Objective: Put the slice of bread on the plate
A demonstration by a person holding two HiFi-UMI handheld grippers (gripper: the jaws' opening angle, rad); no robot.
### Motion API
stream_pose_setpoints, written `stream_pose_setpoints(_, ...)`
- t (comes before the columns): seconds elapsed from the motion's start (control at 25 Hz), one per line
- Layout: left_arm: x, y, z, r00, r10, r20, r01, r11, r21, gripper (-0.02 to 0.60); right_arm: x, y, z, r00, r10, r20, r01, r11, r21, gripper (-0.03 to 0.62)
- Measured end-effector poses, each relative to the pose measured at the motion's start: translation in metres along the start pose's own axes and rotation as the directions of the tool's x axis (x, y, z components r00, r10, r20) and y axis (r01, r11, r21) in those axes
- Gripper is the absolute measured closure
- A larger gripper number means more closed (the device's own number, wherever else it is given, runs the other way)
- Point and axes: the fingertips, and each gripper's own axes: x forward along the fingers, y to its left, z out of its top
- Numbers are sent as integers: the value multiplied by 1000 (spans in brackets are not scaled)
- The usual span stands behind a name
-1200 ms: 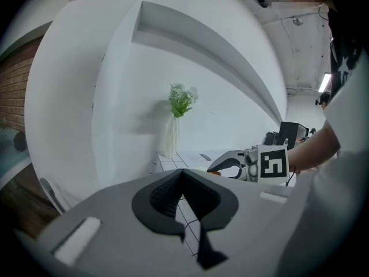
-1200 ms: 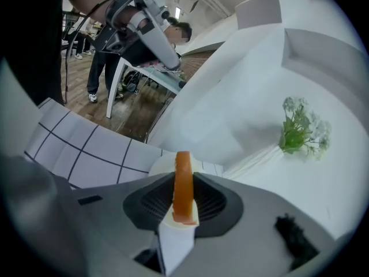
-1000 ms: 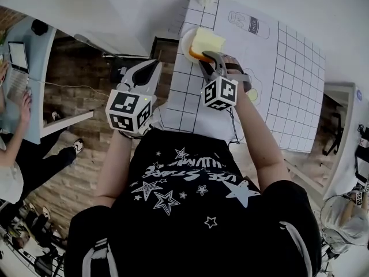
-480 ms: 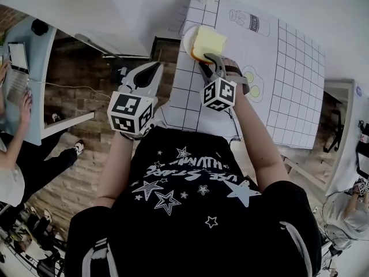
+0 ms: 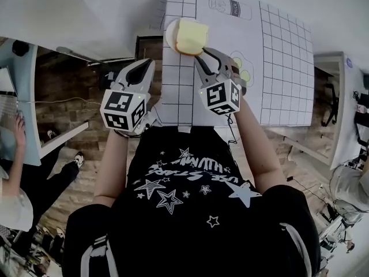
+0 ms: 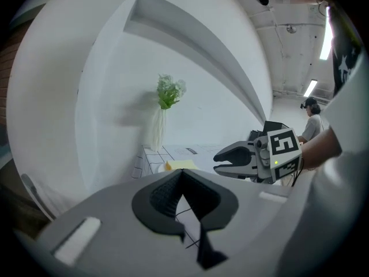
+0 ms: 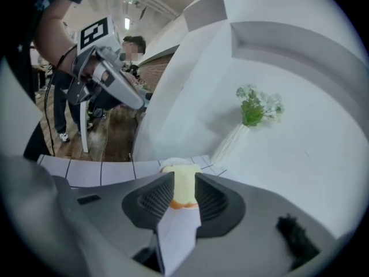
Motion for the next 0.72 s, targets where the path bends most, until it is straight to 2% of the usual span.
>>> stream_pose_setpoints(0.08, 8, -6, 1, 1000, -29, -2, 29, 1000, 5, 572, -13, -10, -7, 999, -43, -6, 43, 997, 66, 511)
stream_pose_setpoints(0.24, 23, -23, 11, 997, -70, 9, 70, 997, 29, 572, -34, -31, -22, 995, -94, -19, 96, 977, 190, 532)
stream_pose_setpoints(0.48, 47, -70, 19, 993, -114, 5, 114, 991, 64, 572, -79, -58, -55, 988, -151, -36, 155, 964, 218, 572)
stream_pose_setpoints(0.72, 67, -122, 30, 994, -109, 16, 107, 990, 90, 572, -118, -91, -97, 986, -165, -1, 155, 925, 347, 580)
